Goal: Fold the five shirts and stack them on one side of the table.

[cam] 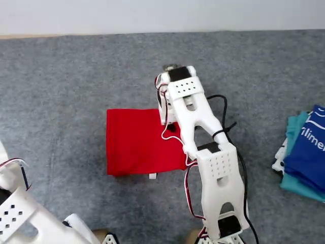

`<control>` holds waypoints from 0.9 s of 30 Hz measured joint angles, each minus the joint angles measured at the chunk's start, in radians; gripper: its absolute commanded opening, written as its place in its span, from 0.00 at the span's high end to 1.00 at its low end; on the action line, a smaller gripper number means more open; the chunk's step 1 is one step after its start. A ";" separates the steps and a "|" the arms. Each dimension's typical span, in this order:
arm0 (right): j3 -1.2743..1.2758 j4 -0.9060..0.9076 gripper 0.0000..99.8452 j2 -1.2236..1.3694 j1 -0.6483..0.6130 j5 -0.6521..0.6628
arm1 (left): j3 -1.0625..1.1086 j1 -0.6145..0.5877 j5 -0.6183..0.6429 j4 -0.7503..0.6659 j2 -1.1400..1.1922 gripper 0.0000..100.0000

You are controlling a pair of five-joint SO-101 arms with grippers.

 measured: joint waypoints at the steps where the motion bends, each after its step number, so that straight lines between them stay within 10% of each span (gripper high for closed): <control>1: 0.000 -0.003 0.76 0.012 0.000 0.000 | 0.000 0.000 0.000 0.000 0.000 1.00; 12: -0.035 -0.021 0.99 0.103 -0.028 0.000 | 0.035 0.000 0.000 -0.023 0.000 1.00; 27: -0.034 -0.021 0.99 0.068 0.054 0.187 | 0.041 0.000 0.000 -0.048 0.000 1.00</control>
